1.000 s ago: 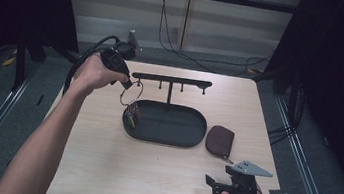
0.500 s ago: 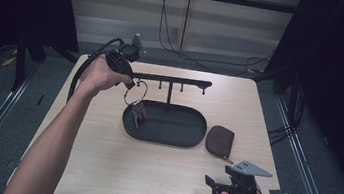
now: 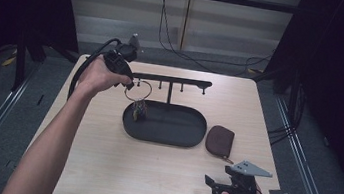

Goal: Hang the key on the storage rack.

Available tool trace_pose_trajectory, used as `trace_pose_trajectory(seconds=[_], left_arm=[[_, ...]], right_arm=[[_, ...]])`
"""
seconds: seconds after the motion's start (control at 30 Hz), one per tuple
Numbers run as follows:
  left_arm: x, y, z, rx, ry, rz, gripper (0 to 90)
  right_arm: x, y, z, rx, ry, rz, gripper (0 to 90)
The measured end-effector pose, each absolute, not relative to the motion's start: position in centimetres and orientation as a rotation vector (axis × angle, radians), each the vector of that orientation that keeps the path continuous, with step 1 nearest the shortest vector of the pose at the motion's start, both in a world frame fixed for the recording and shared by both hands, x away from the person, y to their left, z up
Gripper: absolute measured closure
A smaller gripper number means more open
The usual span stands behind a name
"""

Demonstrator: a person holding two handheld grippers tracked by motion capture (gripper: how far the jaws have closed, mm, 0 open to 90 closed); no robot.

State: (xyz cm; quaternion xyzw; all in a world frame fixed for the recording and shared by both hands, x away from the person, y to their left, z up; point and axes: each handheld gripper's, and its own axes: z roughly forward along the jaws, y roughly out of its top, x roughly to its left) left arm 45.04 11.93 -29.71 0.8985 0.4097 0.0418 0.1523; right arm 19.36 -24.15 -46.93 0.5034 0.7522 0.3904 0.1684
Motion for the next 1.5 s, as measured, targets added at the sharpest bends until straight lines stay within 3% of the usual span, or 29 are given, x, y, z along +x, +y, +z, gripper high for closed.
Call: trace_pose_trajectory(seconds=[0.2, 0.27, 0.57, 0.87, 1.37, 1.5], left_arm=[[44.5, 12.3, -29.7, 2.571, 1.201, 0.131, 61.6], [44.3, 12.6, -29.5, 2.551, 1.213, 0.121, 53.9], [43.0, 14.3, -28.6, 2.475, 1.224, 0.101, 38.3], [41.3, 15.4, -28.7, 2.411, 1.196, 0.147, 31.7], [38.0, 17.1, -32.2, 2.404, 1.088, 0.081, 20.7], [37.3, 17.8, -33.2, 2.391, 1.067, 0.089, 21.4]], right_arm=[[19.4, -24.2, -47.0, 1.434, 2.139, 1.106, 18.0], [19.5, -24.2, -47.0, 1.43, 2.14, 1.106, 17.9], [19.7, -24.0, -47.1, 1.431, 2.152, 1.096, 17.9], [20.5, -24.1, -47.5, 1.471, 2.144, 1.095, 17.8], [20.5, -24.3, -47.5, 1.483, 2.139, 1.086, 17.8], [20.4, -24.3, -47.4, 1.483, 2.136, 1.084, 17.8]])
